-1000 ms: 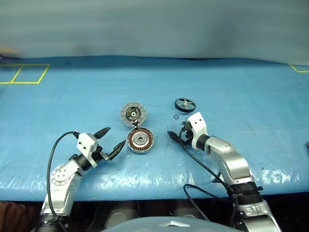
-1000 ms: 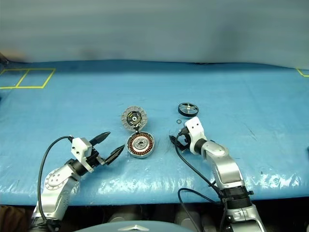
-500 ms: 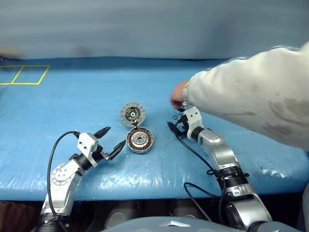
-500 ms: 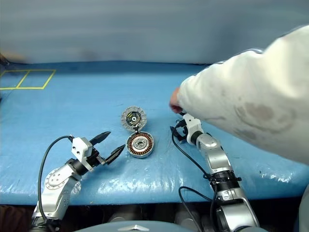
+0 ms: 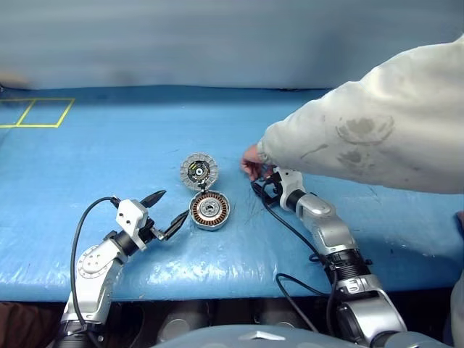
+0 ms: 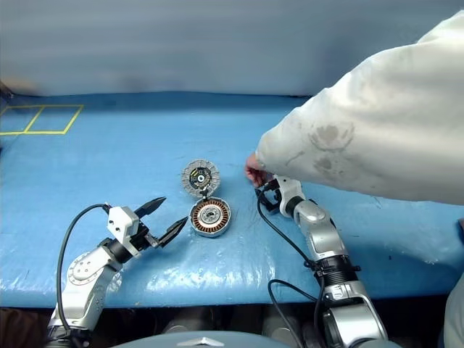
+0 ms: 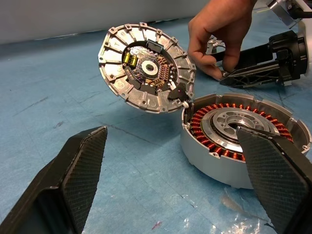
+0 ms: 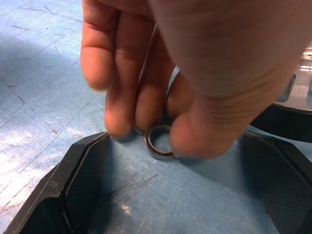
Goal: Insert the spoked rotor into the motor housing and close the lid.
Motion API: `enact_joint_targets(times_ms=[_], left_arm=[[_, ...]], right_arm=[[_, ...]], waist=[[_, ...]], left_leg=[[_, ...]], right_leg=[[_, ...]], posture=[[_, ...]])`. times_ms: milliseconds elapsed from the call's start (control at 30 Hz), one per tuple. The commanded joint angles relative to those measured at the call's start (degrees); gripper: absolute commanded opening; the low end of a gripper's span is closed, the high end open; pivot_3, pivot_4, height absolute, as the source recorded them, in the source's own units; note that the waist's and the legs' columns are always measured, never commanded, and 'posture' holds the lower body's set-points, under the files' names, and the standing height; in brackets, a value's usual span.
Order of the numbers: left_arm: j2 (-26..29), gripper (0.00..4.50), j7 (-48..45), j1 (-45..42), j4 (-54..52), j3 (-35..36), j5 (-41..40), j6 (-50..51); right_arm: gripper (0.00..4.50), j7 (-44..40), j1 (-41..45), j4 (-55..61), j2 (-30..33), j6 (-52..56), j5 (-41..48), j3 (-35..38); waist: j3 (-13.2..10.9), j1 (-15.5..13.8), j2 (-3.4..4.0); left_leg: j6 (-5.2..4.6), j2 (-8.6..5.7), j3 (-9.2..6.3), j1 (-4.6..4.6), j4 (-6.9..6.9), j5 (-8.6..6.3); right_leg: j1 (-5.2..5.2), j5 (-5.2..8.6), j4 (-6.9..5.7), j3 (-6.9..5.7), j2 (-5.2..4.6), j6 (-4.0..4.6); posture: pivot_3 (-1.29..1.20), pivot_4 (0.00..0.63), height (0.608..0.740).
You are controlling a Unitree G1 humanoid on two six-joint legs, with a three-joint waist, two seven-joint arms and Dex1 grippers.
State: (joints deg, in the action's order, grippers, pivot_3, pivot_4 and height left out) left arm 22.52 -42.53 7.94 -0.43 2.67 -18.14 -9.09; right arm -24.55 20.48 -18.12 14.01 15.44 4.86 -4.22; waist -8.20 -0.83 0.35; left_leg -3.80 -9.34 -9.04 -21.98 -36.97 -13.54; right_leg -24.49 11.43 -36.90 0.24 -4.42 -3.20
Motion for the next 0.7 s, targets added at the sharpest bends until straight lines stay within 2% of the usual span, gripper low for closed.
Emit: enact_joint_targets(times_ms=[33, 500, 700], left_arm=[[-0.1, 4.50, 0.2, -0.4, -2.3, 0.2, 0.1, -0.9], [-0.2, 4.50, 0.4, -0.2, -2.3, 0.0, 0.3, -0.8], [-0.3, 4.50, 0.5, -0.3, -2.2, -0.1, 0.5, -0.9]], right_arm=[[4.49, 0.3, 0.0, 0.0, -0.3, 0.1, -0.1, 0.4], [4.49, -2.5, -2.2, 3.9, 0.3, 2.8, 1.0, -0.1], [4.49, -7.0, -3.7, 7.1, 0.7, 2.2, 2.6, -0.6]], waist=[[0.0, 0.0, 0.00], [0.0, 0.0, 0.00], [0.0, 0.0, 0.00]], left_leg=[[0.00, 0.00, 0.00, 0.00, 0.00, 0.00], [-0.01, 0.00, 0.00, 0.00, 0.05, -0.03], [-0.01, 0.00, -0.01, 0.00, 0.07, -0.04]], right_leg=[[0.00, 0.00, 0.00, 0.00, 0.00, 0.00], [0.00, 0.01, 0.02, 0.02, 0.00, 0.01], [-0.01, 0.02, 0.03, 0.03, 0.00, 0.02]], posture=[[0.00, 0.150, 0.740], [0.00, 0.150, 0.740], [0.00, 0.150, 0.740]])
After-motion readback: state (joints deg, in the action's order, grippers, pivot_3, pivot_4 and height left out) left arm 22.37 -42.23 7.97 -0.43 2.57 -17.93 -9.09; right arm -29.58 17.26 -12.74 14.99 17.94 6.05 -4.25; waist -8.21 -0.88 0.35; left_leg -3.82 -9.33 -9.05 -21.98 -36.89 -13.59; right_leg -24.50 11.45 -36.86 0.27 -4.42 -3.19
